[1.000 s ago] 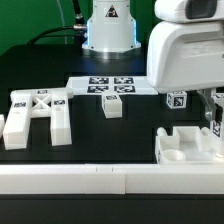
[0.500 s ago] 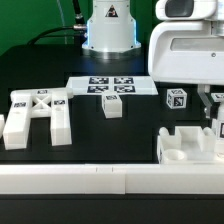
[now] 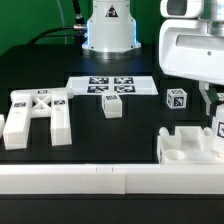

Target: Assemble chair

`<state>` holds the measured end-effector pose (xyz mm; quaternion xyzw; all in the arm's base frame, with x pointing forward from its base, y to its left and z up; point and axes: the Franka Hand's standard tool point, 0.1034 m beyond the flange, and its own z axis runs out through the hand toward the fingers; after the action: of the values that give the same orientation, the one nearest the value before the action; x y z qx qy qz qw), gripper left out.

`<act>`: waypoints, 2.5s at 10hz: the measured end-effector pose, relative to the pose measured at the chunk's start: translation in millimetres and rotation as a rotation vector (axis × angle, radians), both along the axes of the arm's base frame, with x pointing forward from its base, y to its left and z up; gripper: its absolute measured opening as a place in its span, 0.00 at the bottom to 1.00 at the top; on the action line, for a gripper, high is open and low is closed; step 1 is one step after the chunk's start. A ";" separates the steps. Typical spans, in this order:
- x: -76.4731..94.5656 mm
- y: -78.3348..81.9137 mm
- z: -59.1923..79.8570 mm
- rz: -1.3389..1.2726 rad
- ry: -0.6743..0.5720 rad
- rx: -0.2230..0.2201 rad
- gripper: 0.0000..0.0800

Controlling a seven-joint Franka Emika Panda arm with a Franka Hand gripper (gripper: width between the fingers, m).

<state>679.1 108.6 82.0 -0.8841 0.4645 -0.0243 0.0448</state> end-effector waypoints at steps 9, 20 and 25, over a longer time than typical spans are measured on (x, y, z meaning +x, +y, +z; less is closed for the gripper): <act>-2.5 10.8 -0.9 0.583 -0.035 -0.048 0.81; -0.9 1.2 -1.0 1.326 -0.063 -0.135 0.70; -1.0 1.3 -1.2 1.273 -0.061 -0.129 0.36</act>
Offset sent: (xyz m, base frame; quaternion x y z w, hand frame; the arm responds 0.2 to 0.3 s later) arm -0.0062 0.0024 0.0019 -0.0047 0.0025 -0.0815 0.9967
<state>678.0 109.9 80.8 -0.9868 -0.1552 -0.0460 0.0105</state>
